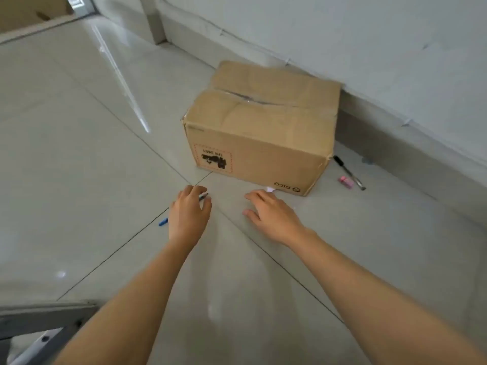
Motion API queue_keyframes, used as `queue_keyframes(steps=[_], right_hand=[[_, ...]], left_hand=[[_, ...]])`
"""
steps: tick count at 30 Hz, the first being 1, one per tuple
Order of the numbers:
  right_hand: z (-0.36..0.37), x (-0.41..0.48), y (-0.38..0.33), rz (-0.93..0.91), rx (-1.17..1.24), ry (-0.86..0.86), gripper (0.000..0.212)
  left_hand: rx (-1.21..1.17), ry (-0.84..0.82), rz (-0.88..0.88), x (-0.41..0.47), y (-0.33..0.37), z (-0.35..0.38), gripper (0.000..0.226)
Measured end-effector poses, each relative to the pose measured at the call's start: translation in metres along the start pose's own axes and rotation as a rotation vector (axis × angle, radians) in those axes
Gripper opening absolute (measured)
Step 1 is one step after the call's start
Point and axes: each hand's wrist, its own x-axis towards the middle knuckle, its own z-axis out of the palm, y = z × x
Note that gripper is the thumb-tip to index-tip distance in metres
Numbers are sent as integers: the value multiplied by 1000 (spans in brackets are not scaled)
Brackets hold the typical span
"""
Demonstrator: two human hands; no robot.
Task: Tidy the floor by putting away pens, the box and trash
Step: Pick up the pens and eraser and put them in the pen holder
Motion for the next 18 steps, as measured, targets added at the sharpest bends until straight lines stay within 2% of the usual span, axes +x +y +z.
queue_keyframes(steps=[4,6,9,12,18], right_hand=[[35,8,2,-10,-59,-64,46],[46,7,3,-23,-94,-54,45],[54,7,9,-63,-110,17,45],[57,-1,18,-95,-117,58,46],[46,-41,63,55,-50,214,42]], left_hand=[[75,59,-162,2,-40,17,39],[80,72,-193,2,-53,23,35],[132,114,-115,6,-60,28,22],[56,115,-89,3,-53,34,14],[-86,22,112,-28,-2,81,9]])
